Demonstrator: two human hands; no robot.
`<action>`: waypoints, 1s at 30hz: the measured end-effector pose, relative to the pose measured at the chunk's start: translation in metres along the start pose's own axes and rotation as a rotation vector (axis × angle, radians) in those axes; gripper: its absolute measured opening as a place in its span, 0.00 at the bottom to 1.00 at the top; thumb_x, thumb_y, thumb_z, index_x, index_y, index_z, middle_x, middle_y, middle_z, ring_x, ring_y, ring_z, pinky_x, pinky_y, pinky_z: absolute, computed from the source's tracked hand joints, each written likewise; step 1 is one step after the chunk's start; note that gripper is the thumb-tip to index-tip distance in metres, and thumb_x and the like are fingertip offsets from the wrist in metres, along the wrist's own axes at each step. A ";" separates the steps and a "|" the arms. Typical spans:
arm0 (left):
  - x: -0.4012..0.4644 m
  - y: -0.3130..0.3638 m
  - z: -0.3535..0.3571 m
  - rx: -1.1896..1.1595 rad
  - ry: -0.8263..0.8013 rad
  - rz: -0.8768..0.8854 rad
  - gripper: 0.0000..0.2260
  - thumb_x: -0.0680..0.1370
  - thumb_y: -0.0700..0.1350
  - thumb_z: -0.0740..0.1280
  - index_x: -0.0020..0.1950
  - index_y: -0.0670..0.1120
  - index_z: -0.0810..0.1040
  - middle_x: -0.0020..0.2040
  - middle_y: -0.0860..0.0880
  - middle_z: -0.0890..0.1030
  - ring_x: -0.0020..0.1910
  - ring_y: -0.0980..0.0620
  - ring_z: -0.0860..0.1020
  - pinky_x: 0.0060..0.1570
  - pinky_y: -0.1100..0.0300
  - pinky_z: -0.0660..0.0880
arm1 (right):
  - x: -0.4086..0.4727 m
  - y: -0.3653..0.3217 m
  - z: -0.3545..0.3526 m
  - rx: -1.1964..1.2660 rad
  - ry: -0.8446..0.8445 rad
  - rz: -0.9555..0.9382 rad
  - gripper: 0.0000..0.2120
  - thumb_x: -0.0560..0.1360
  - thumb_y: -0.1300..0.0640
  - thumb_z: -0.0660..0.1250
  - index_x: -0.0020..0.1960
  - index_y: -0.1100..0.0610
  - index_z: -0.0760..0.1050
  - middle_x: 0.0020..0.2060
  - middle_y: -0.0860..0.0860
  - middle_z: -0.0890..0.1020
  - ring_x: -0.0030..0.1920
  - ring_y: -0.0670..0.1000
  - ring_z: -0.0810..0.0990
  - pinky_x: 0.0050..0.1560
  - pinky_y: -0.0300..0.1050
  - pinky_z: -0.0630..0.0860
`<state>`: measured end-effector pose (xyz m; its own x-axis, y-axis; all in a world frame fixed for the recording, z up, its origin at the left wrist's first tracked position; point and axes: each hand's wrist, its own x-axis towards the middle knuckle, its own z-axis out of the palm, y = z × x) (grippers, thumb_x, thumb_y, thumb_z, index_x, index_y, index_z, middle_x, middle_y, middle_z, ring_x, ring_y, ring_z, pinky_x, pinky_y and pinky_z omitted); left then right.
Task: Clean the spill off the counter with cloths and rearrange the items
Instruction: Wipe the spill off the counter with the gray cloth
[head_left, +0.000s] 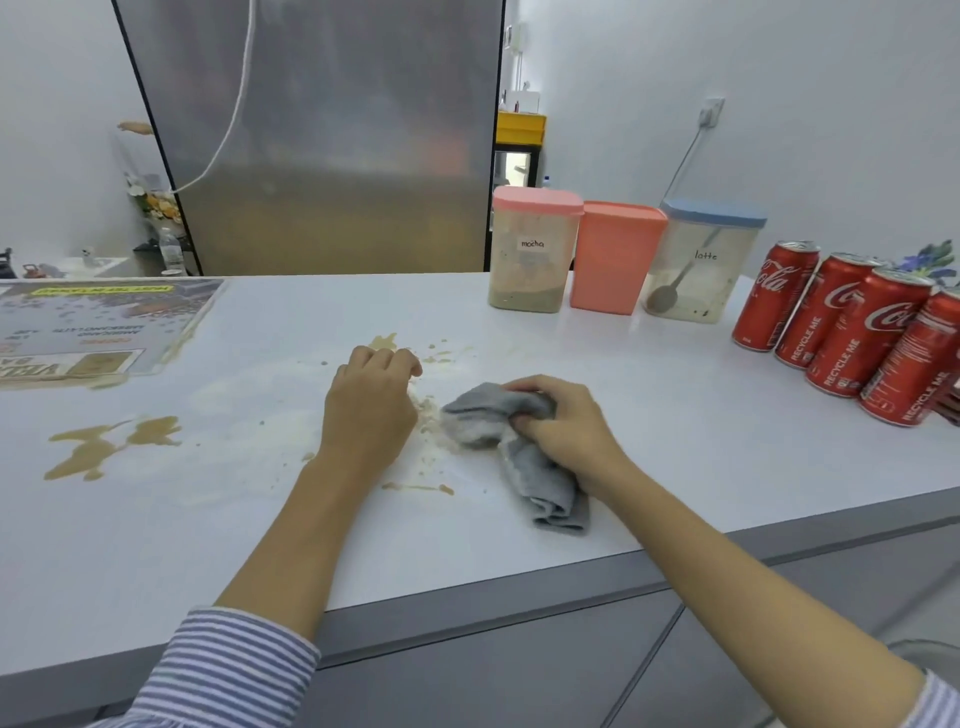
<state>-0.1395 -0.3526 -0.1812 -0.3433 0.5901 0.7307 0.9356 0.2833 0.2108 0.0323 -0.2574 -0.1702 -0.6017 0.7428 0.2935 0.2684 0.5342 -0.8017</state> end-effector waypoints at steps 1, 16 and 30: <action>-0.001 0.000 0.000 0.008 0.001 0.005 0.22 0.63 0.37 0.45 0.40 0.42 0.79 0.35 0.47 0.81 0.38 0.41 0.77 0.33 0.58 0.70 | 0.000 0.002 -0.012 0.057 0.052 0.036 0.15 0.69 0.69 0.66 0.50 0.52 0.80 0.47 0.50 0.83 0.52 0.51 0.80 0.57 0.48 0.76; -0.001 -0.013 -0.015 0.085 0.066 -0.139 0.22 0.64 0.37 0.48 0.46 0.41 0.79 0.40 0.43 0.81 0.43 0.39 0.76 0.38 0.52 0.71 | 0.008 -0.043 0.084 -0.088 -0.027 0.039 0.21 0.73 0.69 0.55 0.63 0.58 0.73 0.60 0.54 0.77 0.62 0.54 0.73 0.54 0.39 0.66; -0.005 -0.013 -0.011 0.084 0.042 -0.196 0.21 0.63 0.33 0.51 0.47 0.40 0.79 0.40 0.43 0.81 0.47 0.39 0.75 0.41 0.52 0.69 | 0.034 0.003 0.026 -0.178 -0.007 0.026 0.19 0.74 0.67 0.59 0.62 0.55 0.72 0.58 0.53 0.80 0.58 0.54 0.76 0.55 0.41 0.69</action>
<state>-0.1488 -0.3676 -0.1800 -0.5127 0.4858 0.7079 0.8404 0.4526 0.2981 -0.0071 -0.2414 -0.1761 -0.5979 0.7547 0.2701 0.4122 0.5785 -0.7038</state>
